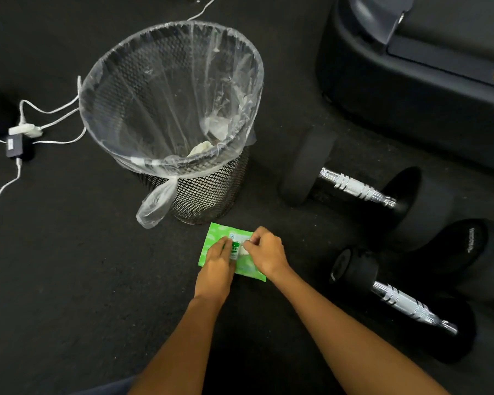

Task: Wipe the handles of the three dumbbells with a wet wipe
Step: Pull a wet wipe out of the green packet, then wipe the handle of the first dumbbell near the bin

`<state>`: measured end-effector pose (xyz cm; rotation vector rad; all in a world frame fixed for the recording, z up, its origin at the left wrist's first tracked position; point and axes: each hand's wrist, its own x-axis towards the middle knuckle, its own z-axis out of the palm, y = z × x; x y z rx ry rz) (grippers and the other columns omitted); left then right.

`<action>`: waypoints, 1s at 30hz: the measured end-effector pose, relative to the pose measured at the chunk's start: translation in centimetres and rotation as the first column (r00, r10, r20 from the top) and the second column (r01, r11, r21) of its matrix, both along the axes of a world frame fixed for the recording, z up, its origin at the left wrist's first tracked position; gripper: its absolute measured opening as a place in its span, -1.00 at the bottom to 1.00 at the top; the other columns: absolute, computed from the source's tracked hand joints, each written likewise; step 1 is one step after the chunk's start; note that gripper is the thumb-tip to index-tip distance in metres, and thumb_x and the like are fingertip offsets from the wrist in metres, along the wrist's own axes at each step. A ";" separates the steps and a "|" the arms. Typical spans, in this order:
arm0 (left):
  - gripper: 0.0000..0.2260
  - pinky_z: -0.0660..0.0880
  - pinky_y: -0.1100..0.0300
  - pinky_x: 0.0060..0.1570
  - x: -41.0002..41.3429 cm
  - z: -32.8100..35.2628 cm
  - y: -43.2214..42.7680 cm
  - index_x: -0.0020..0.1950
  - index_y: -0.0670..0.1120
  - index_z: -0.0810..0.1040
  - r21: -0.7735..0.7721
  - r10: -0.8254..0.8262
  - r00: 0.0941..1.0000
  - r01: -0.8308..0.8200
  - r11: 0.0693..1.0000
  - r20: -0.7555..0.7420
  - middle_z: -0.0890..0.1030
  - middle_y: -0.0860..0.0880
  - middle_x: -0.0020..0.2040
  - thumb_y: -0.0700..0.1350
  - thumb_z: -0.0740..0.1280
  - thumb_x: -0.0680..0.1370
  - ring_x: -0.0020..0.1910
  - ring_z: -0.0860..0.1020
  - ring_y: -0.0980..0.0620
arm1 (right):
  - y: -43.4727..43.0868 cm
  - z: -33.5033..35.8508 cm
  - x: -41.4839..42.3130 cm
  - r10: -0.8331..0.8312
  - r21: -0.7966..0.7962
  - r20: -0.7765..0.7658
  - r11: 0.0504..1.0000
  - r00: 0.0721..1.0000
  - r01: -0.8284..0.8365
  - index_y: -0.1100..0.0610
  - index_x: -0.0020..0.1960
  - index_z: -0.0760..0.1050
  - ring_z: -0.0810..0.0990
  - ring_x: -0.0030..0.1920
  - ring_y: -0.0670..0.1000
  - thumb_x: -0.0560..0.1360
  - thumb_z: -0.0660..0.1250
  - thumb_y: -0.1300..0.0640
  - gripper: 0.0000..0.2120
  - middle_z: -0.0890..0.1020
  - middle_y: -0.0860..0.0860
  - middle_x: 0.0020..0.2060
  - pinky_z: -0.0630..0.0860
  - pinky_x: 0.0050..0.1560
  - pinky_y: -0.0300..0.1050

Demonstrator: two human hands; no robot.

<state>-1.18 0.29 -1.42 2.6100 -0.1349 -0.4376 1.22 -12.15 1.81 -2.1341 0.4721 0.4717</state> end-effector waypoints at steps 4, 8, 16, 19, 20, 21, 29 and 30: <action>-0.49 0.27 0.16 0.32 0.1 0.6 -0.7 0.52 0.01 0.05 0.049 -0.037 0.999 0.039 0.998 -0.029 0.14 -0.06 0.49 -0.19 0.14 0.61 0.46 0.12 0.01 | -1.0 0.9 -0.4 -0.109 0.124 0.065 0.987 0.992 0.101 0.17 -0.18 0.39 0.45 -0.30 -0.03 0.45 0.32 0.22 -0.90 0.44 -0.05 -0.37 0.35 -0.33 -0.22; -0.45 0.31 0.12 0.28 0.5 1.1 -1.5 0.53 -0.01 0.01 0.226 -0.080 0.993 0.098 0.969 -0.087 0.04 -0.09 0.51 -0.20 0.15 0.59 0.47 0.05 -0.04 | -2.2 2.2 -0.5 -0.285 0.264 0.161 0.935 0.945 0.237 0.15 -0.24 0.34 0.40 -0.37 -0.07 0.43 0.31 0.25 -0.85 0.43 -0.02 -0.40 0.47 -0.24 -0.07; -0.65 0.44 0.09 0.08 7.7 6.6 -5.9 0.25 -0.20 0.46 0.368 -0.234 0.734 0.558 0.744 -0.638 0.50 -0.21 0.23 -0.11 0.30 0.50 0.09 0.51 -0.09 | -7.5 6.3 0.8 -0.292 0.416 0.154 0.886 0.944 0.206 -0.04 -0.35 0.48 0.62 -0.12 0.22 0.29 0.31 0.13 -0.91 0.60 0.24 -0.25 0.54 -0.04 0.17; -0.83 0.53 0.25 -0.26 11.3 11.7 -9.3 0.07 -0.26 0.54 0.147 -0.213 0.522 0.565 0.812 -0.826 0.61 -0.12 -0.22 -0.26 0.33 0.50 -0.37 0.55 0.09 | -10.4 8.2 1.3 -0.341 0.469 0.189 0.855 0.921 0.220 -0.02 -0.31 0.49 0.59 0.00 0.26 0.37 0.28 0.23 -0.83 0.62 0.23 -0.16 0.49 -0.05 0.07; -0.87 0.53 0.29 -0.31 12.0 13.7 -10.5 0.04 -0.26 0.54 0.109 -0.244 0.514 0.563 0.819 -0.822 0.59 -0.08 -0.31 -0.30 0.32 0.50 -0.41 0.55 0.12 | -11.5 8.9 1.5 -0.352 0.488 0.208 0.846 0.913 0.215 0.01 -0.27 0.48 0.59 -0.03 0.21 0.42 0.27 0.30 -0.79 0.60 0.17 -0.17 0.46 -0.04 0.02; -0.88 0.54 0.31 -0.31 12.6 15.6 -11.8 0.03 -0.26 0.55 0.076 -0.288 0.528 0.564 0.822 -0.799 0.59 -0.07 -0.32 -0.32 0.31 0.50 -0.40 0.56 0.11 | -12.6 9.5 1.7 -0.358 0.506 0.229 0.838 0.905 0.204 0.06 -0.23 0.47 0.58 -0.07 0.14 0.46 0.26 0.33 -0.80 0.59 0.11 -0.19 0.44 -0.04 -0.02; -0.75 0.58 0.28 -0.14 15.3 21.4 -17.4 0.06 -0.12 0.59 -0.155 -0.462 0.828 0.435 0.887 -0.318 0.65 -0.05 -0.10 -0.04 0.45 0.44 -0.13 0.63 0.08 | -18.2 11.7 3.8 -0.377 0.474 0.295 0.856 0.878 0.208 0.13 -0.02 0.55 0.58 -0.05 0.01 0.52 0.30 0.25 -0.91 0.61 0.06 -0.09 0.51 -0.15 -0.18; -0.74 0.55 0.31 -0.17 15.3 21.2 -17.6 0.07 -0.09 0.59 -0.206 -0.464 0.837 0.419 0.884 -0.289 0.64 -0.02 -0.09 -0.02 0.45 0.43 -0.13 0.61 0.12 | -18.5 11.8 4.0 -0.382 0.460 0.302 0.861 0.874 0.217 0.12 -0.03 0.53 0.58 -0.06 0.02 0.50 0.31 0.26 -0.91 0.61 0.07 -0.09 0.49 -0.17 -0.19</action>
